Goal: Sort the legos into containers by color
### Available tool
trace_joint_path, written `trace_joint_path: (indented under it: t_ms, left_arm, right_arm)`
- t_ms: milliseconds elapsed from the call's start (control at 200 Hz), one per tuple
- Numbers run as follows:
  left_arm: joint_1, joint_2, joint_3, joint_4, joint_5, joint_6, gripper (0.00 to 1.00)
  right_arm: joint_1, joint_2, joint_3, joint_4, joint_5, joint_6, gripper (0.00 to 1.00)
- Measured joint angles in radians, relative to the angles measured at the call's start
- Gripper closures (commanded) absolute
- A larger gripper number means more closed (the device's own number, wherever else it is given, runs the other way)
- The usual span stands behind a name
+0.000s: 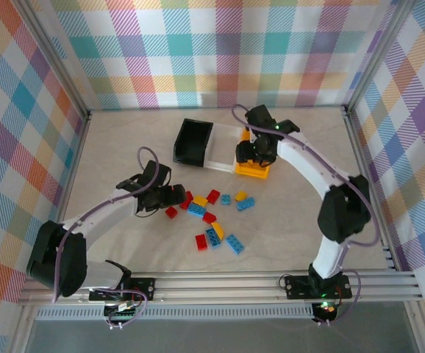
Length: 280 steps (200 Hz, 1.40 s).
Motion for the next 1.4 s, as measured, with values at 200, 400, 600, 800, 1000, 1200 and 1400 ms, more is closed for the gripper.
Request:
trace_joint_path:
  t_ms: [200, 400, 600, 800, 1000, 1200, 1400]
  left_arm:
    - [0.000, 0.115, 0.110, -0.027, -0.072, -0.033, 0.24]
    - [0.000, 0.230, 0.190, -0.038, -0.116, -0.060, 0.27]
    - [0.001, 0.307, 0.212, -0.056, -0.131, -0.084, 0.30]
    - [0.013, 0.367, 0.241, -0.051, -0.134, -0.086, 0.37]
    - [0.039, 0.405, 0.244, -0.048, -0.130, -0.088, 0.45]
    - [0.064, 0.423, 0.244, -0.021, -0.115, -0.084, 0.60]
    - [0.072, 0.433, 0.244, -0.024, -0.111, -0.080, 0.76]
  right_arm:
    - [0.082, -0.138, -0.203, 0.040, -0.034, 0.031, 0.33]
    - [0.085, -0.192, -0.333, 0.049, -0.060, 0.060, 0.33]
    - [0.085, -0.248, -0.352, 0.074, -0.068, 0.071, 0.33]
    - [0.085, -0.255, -0.385, 0.098, -0.079, 0.071, 0.33]
    - [0.085, -0.264, -0.410, 0.103, -0.083, 0.071, 0.33]
    - [0.085, -0.282, -0.425, 0.110, -0.084, 0.075, 0.33]
    - [0.085, -0.282, -0.436, 0.113, -0.084, 0.084, 0.33]
